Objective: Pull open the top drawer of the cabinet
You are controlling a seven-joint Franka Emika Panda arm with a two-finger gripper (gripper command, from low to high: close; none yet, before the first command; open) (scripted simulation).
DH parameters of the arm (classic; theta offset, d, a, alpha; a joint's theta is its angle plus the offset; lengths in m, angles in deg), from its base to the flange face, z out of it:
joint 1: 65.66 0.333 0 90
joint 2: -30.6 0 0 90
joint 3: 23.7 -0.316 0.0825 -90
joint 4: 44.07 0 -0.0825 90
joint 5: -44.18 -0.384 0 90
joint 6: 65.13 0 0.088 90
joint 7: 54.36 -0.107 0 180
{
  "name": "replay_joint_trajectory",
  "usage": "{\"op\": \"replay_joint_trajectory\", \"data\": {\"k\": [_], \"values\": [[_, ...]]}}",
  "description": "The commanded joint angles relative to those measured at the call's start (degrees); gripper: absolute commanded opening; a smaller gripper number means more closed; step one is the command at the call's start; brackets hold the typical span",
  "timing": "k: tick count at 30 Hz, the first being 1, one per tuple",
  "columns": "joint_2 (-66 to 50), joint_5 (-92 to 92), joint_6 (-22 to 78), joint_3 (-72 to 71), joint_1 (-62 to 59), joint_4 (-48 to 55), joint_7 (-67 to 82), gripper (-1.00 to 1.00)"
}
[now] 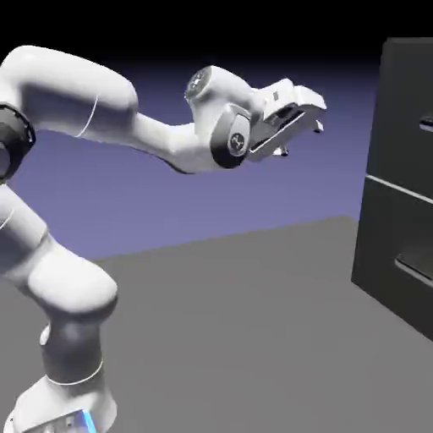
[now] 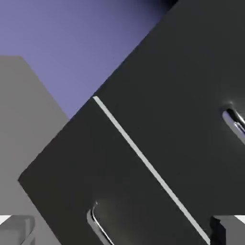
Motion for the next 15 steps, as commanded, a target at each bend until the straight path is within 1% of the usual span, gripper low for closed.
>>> {"op": "replay_joint_trajectory", "data": {"k": [1,15], "values": [[0.0,2.4,0.0,2.0,2.1,1.4,2.1,0.00],[0.2,35.9,-0.1,29.6,31.2,20.5,30.8,0.00]]}}
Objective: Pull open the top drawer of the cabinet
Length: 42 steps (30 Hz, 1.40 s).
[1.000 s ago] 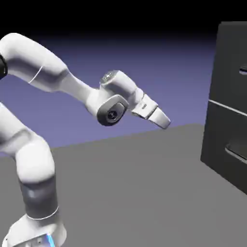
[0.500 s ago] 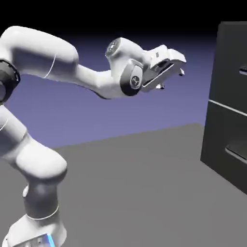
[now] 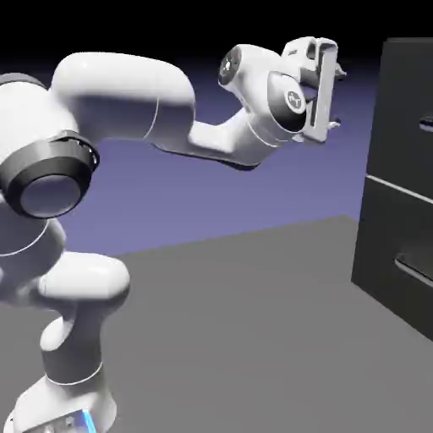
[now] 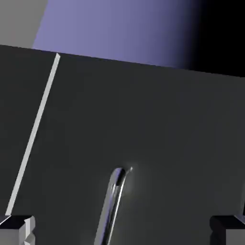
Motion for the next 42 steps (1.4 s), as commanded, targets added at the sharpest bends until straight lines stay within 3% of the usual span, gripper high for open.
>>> {"op": "replay_joint_trajectory", "data": {"k": [1,34,42], "values": [[0.0,2.4,0.0,2.0,2.1,1.4,2.1,0.00],[0.4,81.3,-0.3,67.1,70.6,46.5,69.9,0.00],[7.2,69.0,-3.4,73.9,78.7,58.0,86.0,0.00]]}}
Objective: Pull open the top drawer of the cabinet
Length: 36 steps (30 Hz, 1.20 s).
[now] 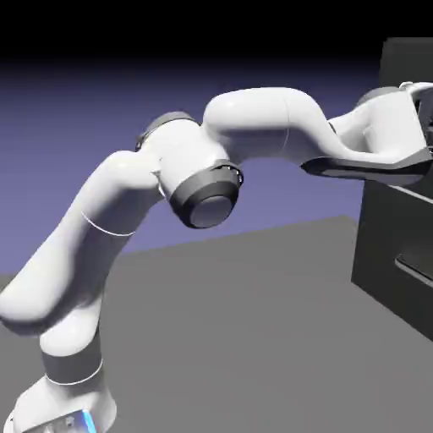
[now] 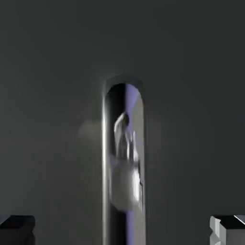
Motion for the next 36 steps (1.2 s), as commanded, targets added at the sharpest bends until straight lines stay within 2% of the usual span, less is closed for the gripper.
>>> {"op": "replay_joint_trajectory", "data": {"k": [1,5,6,14,25,36], "values": [[1.1,-2.3,-0.5,1.0,1.2,1.8,2.5,0.00],[5.1,-10.1,-2.2,4.2,5.1,8.0,11.1,0.00],[5.1,-10.1,-2.2,4.2,5.1,8.0,11.1,-1.00],[-1.1,4.8,2.7,-7.5,-5.9,-5.8,-1.4,-1.00],[-11.6,16.9,8.3,-25.4,-27.6,-27.3,-16.8,-1.00],[-16.9,21.8,10.7,-45.3,-50.4,-40.8,-25.2,-1.00]]}}
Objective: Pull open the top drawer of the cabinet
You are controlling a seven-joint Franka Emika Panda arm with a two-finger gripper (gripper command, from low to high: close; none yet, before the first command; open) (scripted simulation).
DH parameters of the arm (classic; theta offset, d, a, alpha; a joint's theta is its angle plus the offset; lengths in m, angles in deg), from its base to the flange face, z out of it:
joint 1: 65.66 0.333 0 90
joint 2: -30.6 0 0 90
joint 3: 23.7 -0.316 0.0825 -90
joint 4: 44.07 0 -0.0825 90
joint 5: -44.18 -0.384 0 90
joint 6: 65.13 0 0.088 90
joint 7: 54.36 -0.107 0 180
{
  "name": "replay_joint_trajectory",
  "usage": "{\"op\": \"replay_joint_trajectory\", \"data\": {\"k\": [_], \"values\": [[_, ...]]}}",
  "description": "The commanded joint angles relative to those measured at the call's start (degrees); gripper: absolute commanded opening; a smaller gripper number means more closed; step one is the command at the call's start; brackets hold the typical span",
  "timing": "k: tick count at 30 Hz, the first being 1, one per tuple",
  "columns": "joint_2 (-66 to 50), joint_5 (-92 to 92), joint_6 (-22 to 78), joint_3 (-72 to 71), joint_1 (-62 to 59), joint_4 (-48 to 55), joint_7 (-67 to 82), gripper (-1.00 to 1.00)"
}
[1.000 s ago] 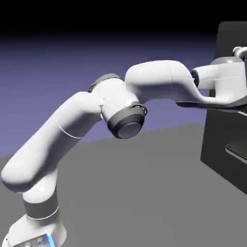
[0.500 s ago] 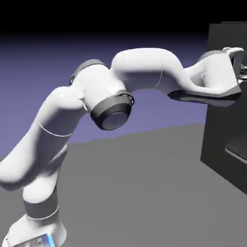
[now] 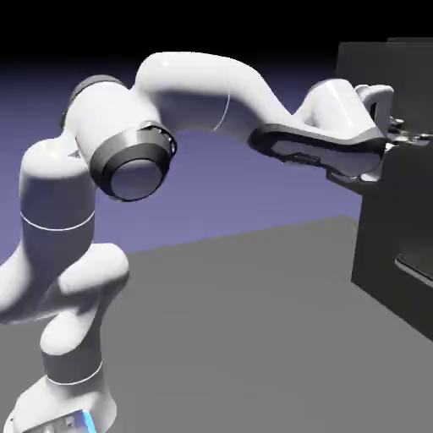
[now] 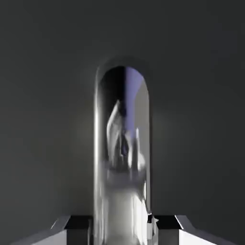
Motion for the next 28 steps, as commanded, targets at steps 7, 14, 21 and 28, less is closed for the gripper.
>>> {"op": "replay_joint_trajectory", "data": {"k": [7,14,21,28], "values": [[1.2,-0.4,1.2,-13.7,-14.5,-7.2,0.8,-1.00],[6.0,-3.1,2.6,-27.4,-29.1,-16.0,5.4,-1.00],[5.3,0.7,1.5,-39.2,-42.7,-20.7,-2.2,-1.00],[10.3,-0.4,0.9,-47.6,-52.5,-27.1,-1.2,1.00]]}}
